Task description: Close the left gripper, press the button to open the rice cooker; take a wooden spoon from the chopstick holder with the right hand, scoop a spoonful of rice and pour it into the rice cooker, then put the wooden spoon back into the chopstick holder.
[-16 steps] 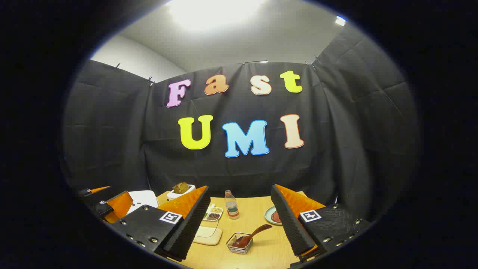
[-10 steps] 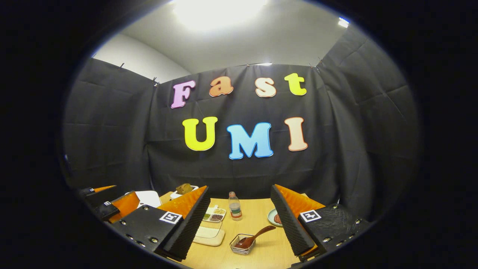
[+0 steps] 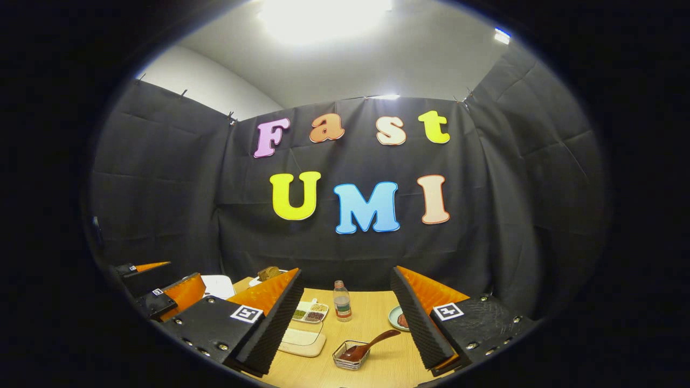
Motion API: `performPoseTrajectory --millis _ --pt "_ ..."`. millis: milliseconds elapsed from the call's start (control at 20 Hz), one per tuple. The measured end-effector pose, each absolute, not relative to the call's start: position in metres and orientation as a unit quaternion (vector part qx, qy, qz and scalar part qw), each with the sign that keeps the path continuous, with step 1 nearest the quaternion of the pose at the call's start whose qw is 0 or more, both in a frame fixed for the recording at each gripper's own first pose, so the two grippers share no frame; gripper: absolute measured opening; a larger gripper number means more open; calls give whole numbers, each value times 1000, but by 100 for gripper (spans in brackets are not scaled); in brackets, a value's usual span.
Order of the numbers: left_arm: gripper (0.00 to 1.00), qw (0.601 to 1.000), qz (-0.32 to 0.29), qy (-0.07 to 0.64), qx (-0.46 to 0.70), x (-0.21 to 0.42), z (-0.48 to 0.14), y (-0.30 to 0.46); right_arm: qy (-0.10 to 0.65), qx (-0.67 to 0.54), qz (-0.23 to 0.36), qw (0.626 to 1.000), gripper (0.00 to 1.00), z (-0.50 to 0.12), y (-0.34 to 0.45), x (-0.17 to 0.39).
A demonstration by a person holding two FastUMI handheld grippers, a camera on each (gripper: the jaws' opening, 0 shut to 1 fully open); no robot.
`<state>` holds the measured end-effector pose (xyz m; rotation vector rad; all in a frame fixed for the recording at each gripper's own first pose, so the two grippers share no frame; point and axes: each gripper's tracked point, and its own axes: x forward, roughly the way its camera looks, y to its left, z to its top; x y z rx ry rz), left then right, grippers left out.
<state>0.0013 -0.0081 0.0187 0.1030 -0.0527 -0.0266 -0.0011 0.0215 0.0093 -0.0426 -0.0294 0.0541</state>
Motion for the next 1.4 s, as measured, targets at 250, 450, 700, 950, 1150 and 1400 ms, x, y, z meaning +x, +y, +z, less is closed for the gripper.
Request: performPoseTrajectory --millis 250,450,700,950,1150,1400 --pt "95 997 -15 -60 36 -3 39 -6 -19 -14 37 999 99 16 32 -2" --pt "96 998 -7 -57 8 -3 39 11 -21 -26 37 999 99 14 34 -6" --pt "95 998 0 -58 16 -1 35 23 -17 -32 38 999 99 8 36 -11" --pt "65 998 -13 -32 45 13 15 13 -15 -35 34 999 99 0 24 -13" --pt "9 998 -13 0 65 23 -4 10 -2 -32 46 998 99 -12 17 -9" --pt "8 996 -21 73 54 42 -47 11 8 -23 72 997 99 -22 13 3"
